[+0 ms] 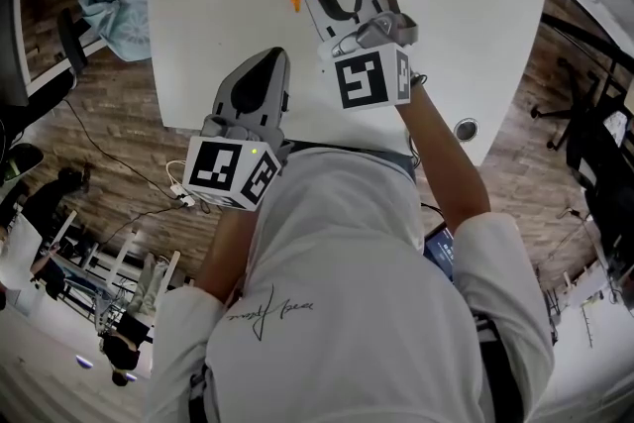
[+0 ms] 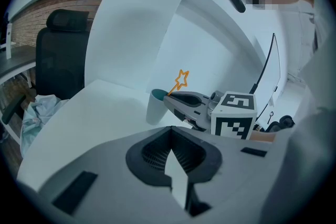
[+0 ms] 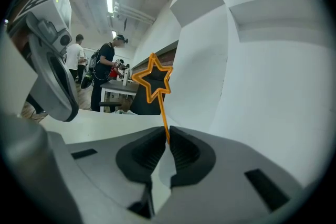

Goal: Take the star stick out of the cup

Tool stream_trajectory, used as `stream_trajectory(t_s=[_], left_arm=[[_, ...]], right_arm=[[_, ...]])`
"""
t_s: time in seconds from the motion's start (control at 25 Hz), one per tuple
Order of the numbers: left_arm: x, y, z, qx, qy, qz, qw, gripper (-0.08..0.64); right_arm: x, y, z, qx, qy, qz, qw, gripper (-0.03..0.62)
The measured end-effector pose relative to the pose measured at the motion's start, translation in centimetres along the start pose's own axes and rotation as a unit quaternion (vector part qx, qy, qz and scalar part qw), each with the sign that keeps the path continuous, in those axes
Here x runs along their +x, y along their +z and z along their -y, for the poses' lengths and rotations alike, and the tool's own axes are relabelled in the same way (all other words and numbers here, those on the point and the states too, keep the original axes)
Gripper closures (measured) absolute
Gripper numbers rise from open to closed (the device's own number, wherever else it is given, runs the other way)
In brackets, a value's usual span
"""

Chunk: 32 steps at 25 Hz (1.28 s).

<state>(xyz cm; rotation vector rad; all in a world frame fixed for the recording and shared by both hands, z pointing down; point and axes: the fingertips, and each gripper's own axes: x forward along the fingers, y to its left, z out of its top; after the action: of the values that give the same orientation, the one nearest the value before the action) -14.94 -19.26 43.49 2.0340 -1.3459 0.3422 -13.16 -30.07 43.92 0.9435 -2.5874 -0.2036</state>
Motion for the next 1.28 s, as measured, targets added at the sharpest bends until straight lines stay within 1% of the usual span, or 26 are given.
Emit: stream_trajectory(t_s=[0.56,0.84,1.28], left_arm=[[-0.7,0.2,-0.2,-0.002,-0.003,0.012,0.9999,0.557],[-1.0,0.5,0.1,-0.003,-0.005,0.02,0.9998,0.557],[-1.6,0.7,0.6,-0.002,-0.01,0.032,0.9994,0.557]], right_arm=[[-0.4,0.7,0.1,-0.005,-0.014,0.002,1.0,0.568],[-0.9,1.0,0.6,0.002,-0.022,-0.001,1.0,0.568],[-2.3,2.3,1.1,0.007,-0.034,0.009,0.999,0.568]])
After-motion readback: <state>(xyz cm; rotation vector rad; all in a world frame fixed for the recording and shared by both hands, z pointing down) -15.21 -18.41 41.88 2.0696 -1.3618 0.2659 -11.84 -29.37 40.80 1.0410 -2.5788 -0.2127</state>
